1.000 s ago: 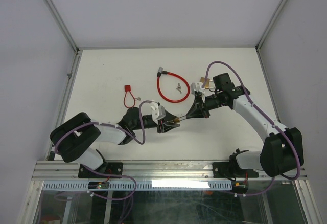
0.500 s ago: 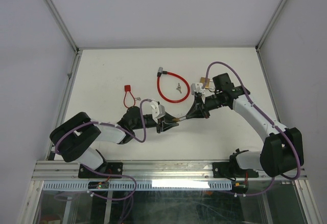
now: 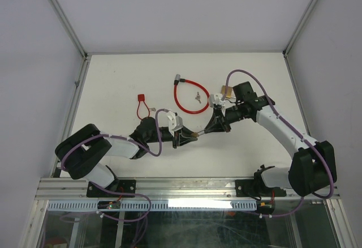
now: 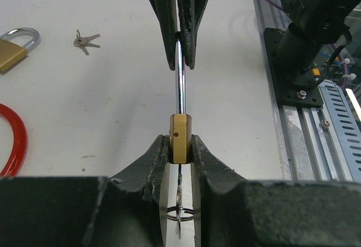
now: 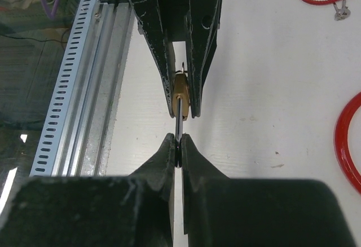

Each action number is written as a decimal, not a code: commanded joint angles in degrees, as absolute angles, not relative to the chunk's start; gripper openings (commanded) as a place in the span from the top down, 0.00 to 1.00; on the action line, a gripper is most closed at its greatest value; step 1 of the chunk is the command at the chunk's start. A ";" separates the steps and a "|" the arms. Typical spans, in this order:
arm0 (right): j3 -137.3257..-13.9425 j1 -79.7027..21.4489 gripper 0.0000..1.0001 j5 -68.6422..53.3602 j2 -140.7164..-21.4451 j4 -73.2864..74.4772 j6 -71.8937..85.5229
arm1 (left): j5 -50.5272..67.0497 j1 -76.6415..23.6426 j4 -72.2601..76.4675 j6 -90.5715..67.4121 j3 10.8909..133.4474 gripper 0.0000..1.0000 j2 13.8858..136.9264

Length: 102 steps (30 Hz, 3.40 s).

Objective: Lock with the key
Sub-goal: Lock the lock.

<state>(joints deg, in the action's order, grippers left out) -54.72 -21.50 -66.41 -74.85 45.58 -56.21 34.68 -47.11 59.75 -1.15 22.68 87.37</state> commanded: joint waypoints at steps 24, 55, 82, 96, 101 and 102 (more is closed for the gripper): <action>-48.63 -37.49 1.00 -58.58 -83.89 22.19 -39.58 | 34.15 -45.03 79.11 -2.62 21.33 1.00 87.41; -57.19 -26.18 1.00 -64.68 -77.45 49.68 -63.18 | 21.40 -44.93 58.19 -12.10 12.09 0.21 64.81; -58.89 -26.10 1.00 -64.83 -78.84 56.25 -69.69 | 25.30 -45.00 35.16 -16.74 26.15 0.08 65.68; -59.59 -26.15 1.00 -65.17 -79.37 59.20 -72.85 | 28.98 -44.92 25.01 -11.62 33.97 0.11 69.03; -59.68 -26.12 1.00 -65.13 -79.34 59.58 -73.33 | 31.86 -44.96 24.35 -11.72 35.69 0.11 71.19; -59.73 -26.15 1.00 -65.13 -79.36 59.76 -73.45 | 32.16 -44.92 24.27 -11.62 35.83 0.11 71.41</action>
